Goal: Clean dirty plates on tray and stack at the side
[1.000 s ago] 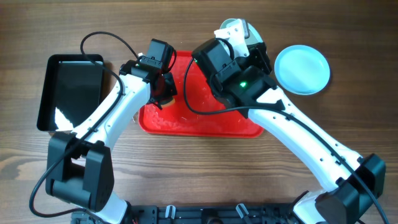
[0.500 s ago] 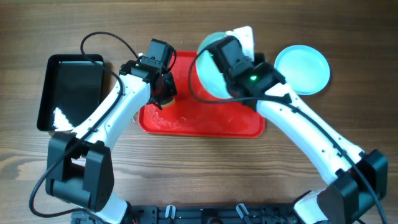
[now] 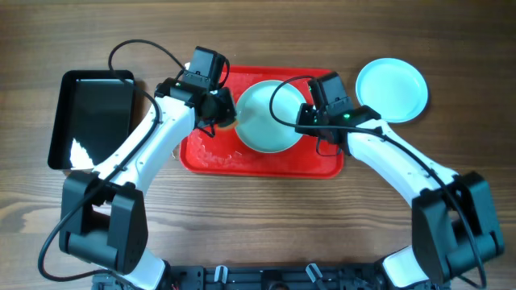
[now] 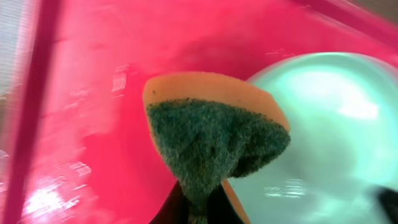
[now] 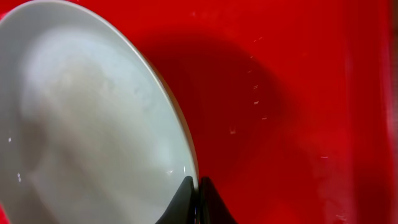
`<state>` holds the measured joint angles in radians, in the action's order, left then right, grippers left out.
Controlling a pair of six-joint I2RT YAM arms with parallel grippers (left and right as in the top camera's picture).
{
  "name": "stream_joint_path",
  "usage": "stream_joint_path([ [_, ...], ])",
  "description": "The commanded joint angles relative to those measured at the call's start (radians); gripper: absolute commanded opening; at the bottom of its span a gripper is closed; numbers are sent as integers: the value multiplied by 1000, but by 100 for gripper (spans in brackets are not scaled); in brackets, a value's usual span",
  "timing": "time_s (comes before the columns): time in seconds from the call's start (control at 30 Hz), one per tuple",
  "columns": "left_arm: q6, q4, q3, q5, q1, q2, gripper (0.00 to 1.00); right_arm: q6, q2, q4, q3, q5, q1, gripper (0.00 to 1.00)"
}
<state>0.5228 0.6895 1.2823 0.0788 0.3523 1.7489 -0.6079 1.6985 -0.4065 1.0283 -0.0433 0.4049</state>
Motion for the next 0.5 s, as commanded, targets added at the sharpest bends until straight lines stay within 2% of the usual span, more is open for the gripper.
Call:
stream_joint_path([
  [0.0, 10, -60, -3, 138, 41, 10, 4, -51, 91, 32, -8, -142, 2, 4],
  [0.3, 11, -75, -3, 134, 94, 73, 4, -84, 127, 100, -8, -193, 2, 4],
  [0.47, 63, -97, -3, 134, 111, 141, 4, -107, 129, 111, -8, -182, 2, 4],
])
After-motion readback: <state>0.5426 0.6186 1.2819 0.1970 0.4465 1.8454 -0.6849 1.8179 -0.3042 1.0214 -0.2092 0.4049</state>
